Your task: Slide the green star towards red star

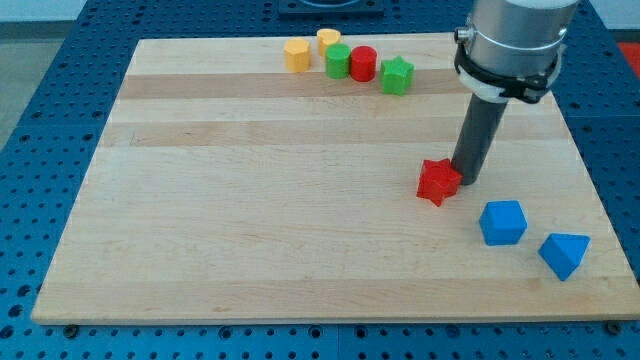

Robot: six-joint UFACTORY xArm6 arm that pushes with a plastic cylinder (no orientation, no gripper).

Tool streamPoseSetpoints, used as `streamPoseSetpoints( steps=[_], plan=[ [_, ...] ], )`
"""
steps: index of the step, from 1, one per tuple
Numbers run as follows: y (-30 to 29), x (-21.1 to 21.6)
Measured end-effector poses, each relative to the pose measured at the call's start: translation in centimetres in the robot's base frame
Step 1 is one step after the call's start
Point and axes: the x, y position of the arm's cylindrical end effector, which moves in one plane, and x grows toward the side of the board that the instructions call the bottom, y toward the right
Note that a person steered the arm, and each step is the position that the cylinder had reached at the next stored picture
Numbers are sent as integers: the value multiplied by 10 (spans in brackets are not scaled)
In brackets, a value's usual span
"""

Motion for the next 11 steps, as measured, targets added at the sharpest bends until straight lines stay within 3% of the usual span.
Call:
streamPoseSetpoints(
  steps=[3, 8, 9, 11],
  plan=[
    [0, -9],
    [1, -191],
    [-11, -206],
    [-59, -194]
  ],
)
